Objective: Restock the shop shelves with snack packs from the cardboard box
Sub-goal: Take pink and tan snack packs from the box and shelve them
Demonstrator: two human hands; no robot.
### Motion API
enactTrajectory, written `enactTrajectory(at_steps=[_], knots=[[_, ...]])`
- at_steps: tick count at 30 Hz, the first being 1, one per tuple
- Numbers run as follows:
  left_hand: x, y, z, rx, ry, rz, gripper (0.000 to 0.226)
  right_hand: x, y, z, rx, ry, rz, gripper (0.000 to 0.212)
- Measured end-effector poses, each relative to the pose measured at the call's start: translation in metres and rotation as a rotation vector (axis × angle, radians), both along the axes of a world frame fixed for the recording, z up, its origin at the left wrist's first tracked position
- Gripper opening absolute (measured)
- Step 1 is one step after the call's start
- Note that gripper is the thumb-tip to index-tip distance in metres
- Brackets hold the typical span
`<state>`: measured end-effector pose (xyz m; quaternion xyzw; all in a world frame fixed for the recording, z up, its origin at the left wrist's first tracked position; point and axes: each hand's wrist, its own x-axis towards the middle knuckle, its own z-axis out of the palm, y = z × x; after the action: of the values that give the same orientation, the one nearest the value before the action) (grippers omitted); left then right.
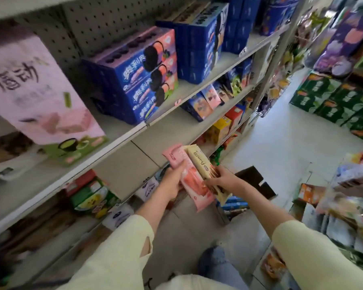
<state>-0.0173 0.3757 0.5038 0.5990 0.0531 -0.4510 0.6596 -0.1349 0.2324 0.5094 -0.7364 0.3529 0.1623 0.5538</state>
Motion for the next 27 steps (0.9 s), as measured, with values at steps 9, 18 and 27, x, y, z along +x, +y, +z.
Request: enactTrajectory(at_steps=[9,18,27], knots=[[-0.012,0.126,0.006,0.071,0.038,0.143,0.018,0.020,0.109,0.009,0.232,-0.017,0.256,0.071],[-0.044,0.229,0.013,0.203,0.000,0.344,0.028,0.034,0.205,0.003,0.240,-0.023,0.578,0.056],[-0.067,0.335,0.007,0.204,0.074,0.592,0.022,0.048,0.310,-0.005,0.437,-0.018,0.444,0.070]])
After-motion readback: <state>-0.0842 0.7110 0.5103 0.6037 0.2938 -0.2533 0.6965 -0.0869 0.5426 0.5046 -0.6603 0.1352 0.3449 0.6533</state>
